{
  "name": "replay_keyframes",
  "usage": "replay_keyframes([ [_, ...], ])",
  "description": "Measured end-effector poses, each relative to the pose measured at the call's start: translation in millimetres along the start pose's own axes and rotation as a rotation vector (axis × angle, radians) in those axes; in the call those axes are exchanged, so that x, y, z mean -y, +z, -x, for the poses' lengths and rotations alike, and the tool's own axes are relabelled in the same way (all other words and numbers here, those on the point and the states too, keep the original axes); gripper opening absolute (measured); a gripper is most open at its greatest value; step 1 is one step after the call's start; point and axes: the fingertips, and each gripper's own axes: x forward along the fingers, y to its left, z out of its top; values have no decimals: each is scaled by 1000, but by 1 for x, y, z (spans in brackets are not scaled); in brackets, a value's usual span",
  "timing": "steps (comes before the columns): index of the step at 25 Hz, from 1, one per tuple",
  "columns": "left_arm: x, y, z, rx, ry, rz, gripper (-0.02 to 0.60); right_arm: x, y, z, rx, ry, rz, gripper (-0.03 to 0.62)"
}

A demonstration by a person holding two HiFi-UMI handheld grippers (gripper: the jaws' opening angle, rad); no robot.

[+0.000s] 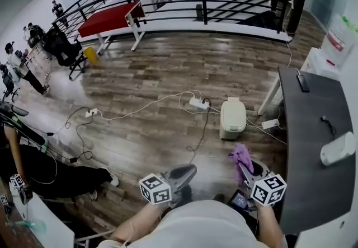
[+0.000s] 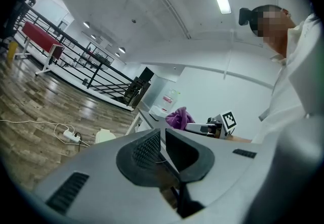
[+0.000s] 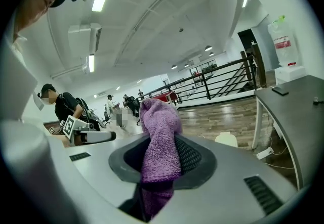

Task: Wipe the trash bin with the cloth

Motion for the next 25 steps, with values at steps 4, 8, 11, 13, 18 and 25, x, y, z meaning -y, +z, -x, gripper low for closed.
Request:
replay_keyframes([
  [4,2,-2,-10,-10,1,1,34,13,-5,5,-17,-34,29,107],
  [8,1,-5,-24,-16,10,6,34,35,-12,11,-44,-90,76,107],
  [11,1,-6,-37,-18,21,9,34,52,-12,16,-45,-101,45,107],
  [13,2,-6,-47,-18,27,9,32,63,-13,19,-51,-109,32,107],
  [18,3,-8,-66,-21,46,10,33,86,-15,27,-68,-112,10,107],
  [25,4,-14,-84,-47,53,15,34,107,-23,25,-96,-112,-16,107],
])
